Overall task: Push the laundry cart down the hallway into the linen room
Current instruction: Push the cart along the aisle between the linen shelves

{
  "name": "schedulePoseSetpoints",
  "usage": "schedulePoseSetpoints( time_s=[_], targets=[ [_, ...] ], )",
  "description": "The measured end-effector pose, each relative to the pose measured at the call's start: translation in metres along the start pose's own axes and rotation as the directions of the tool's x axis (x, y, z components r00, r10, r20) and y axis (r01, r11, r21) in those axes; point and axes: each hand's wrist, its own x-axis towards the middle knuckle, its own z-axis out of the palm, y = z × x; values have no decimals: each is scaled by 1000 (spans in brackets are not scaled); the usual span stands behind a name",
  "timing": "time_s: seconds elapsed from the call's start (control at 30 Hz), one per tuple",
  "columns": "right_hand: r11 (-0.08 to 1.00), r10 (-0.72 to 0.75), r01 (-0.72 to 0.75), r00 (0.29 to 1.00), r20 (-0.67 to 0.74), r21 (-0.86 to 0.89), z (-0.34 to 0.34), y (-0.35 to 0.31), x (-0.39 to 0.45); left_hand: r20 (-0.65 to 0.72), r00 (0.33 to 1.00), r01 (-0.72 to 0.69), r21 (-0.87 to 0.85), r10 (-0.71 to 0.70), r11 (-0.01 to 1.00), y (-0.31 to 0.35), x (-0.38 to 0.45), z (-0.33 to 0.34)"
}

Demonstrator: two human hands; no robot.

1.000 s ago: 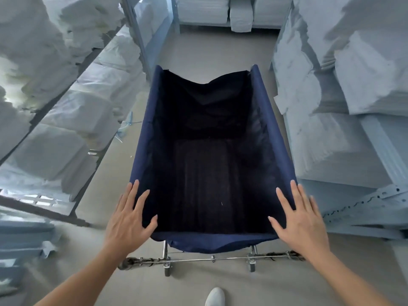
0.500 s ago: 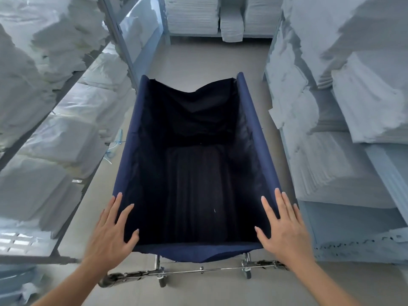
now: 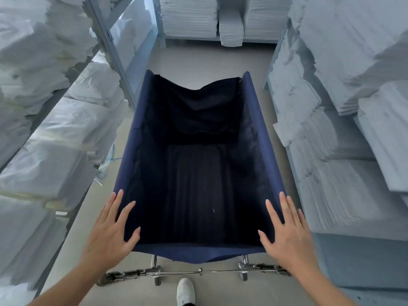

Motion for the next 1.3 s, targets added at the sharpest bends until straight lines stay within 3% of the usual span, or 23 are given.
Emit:
schedulePoseSetpoints(
  time_s=[0.4,0.87,1.3],
  targets=[
    [997,71,-70,997,16,-39,-1,-1,191,7,998,-54,-13,54,998,-49,207,14],
    [996,83,-83,996,12,-15,-2,26,406,19,999,-46,-9,46,999,-58,433,11],
    [994,105,-107,990,97,21,-15,51,605,42,998,-52,-53,54,997,-65,644,15]
  ],
)
